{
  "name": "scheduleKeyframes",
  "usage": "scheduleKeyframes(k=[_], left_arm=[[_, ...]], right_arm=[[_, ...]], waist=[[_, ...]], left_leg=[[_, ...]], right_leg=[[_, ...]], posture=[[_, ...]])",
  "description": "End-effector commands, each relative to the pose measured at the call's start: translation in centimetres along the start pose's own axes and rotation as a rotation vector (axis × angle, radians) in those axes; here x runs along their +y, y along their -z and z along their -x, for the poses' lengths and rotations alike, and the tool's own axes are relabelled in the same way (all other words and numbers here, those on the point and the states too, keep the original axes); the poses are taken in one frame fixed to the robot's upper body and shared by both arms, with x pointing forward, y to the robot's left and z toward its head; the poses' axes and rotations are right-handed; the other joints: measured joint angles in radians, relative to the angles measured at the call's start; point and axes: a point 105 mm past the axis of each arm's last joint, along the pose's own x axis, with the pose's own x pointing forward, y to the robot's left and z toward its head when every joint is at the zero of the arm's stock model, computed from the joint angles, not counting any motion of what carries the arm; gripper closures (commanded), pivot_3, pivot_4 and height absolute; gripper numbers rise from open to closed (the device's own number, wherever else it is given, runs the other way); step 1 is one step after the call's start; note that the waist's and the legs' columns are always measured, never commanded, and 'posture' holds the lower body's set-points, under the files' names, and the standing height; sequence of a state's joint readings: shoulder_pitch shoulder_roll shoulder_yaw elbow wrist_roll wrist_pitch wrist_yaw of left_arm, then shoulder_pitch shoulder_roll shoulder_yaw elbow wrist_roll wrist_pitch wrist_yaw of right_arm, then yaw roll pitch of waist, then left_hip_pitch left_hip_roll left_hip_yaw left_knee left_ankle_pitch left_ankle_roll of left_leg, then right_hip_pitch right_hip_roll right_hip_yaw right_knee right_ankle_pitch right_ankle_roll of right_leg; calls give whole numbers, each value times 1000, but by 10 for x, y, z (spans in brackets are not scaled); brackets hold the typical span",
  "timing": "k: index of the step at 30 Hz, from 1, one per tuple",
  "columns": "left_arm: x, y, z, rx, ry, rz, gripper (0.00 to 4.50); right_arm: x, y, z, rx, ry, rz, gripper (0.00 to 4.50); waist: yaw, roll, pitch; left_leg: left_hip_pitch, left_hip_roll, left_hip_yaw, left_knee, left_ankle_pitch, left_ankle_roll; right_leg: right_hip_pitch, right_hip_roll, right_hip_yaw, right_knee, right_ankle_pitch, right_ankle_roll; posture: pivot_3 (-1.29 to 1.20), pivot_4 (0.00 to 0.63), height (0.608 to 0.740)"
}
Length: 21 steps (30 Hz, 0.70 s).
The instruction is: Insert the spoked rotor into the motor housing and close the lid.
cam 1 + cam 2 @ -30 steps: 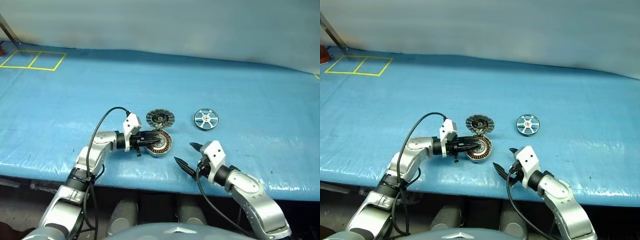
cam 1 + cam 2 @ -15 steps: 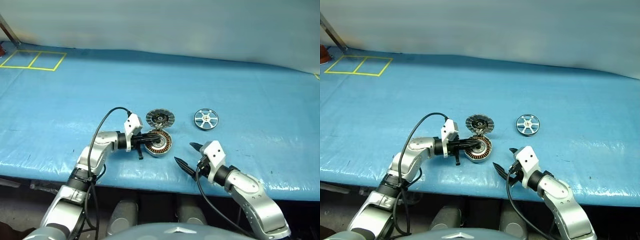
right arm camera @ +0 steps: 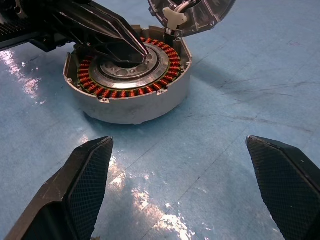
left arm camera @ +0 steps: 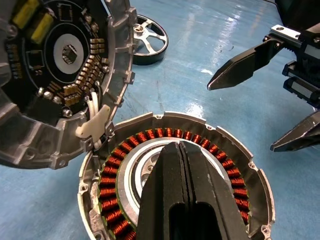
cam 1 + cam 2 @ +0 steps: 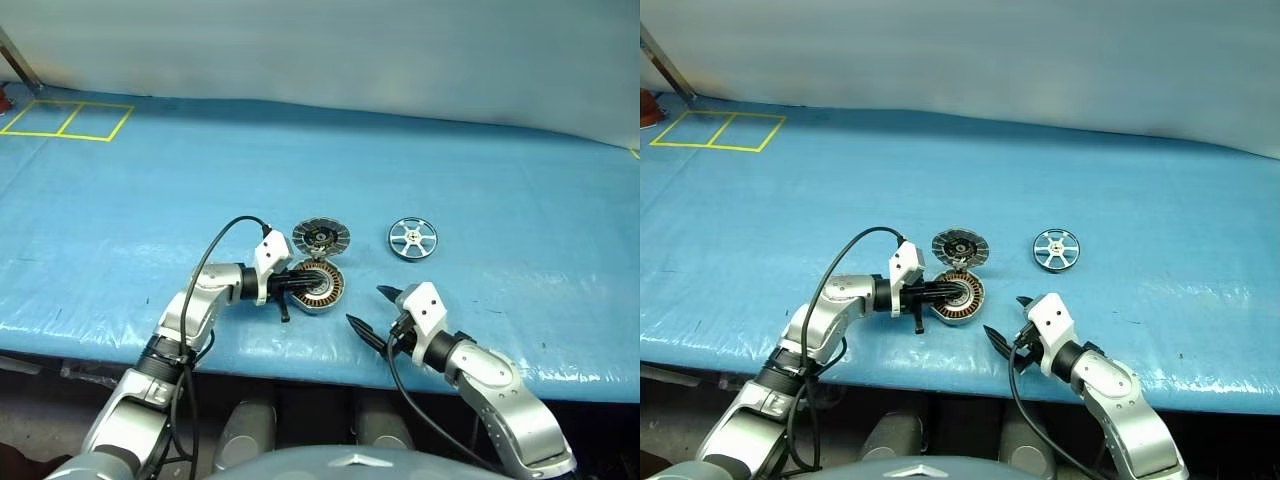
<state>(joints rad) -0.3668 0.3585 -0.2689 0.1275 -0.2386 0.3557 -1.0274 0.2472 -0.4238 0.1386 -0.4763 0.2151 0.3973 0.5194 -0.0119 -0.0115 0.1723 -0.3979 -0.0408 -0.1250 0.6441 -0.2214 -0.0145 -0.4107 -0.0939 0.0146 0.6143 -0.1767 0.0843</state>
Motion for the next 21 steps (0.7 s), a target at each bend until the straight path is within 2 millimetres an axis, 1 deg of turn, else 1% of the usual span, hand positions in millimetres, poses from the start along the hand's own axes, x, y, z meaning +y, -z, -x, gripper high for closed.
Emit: scheduleKeyframes(k=[1,4,7,13,16,21], left_arm=[[-7,-10,-2,-17,32,-28,4488],[-3,-13,0,-21,9,-50,4488],[6,-22,7,-46,-37,-81,4488],[13,-38,16,-67,-75,-133,4488],[12,-38,16,-64,-69,-135,4488],[7,-34,10,-52,-36,-119,4488]], right_arm=[[-1,-10,0,-44,9,22,0],[-1,-10,0,-46,13,22,0],[-2,-10,1,-46,15,23,0],[-2,-11,0,-48,12,24,0],[-2,-11,-1,-49,10,25,0],[-1,-11,-2,-52,8,25,0]], waist=[[0,0,0],[0,0,0],[-1,0,0],[0,0,0],[0,0,0],[0,0,0]], left_leg=[[0,0,0,0,0,0],[0,0,0,0,0,0],[0,0,0,0,0,0],[0,0,0,0,0,0],[0,0,0,0,0,0],[0,0,0,0,0,0]], right_leg=[[0,0,0,0,0,0],[0,0,0,0,0,0],[0,0,0,0,0,0],[0,0,0,0,0,0],[0,0,0,0,0,0],[0,0,0,0,0,0]], posture=[[0,150,740],[0,150,740],[0,150,740],[0,150,740],[0,150,740],[0,150,740]])
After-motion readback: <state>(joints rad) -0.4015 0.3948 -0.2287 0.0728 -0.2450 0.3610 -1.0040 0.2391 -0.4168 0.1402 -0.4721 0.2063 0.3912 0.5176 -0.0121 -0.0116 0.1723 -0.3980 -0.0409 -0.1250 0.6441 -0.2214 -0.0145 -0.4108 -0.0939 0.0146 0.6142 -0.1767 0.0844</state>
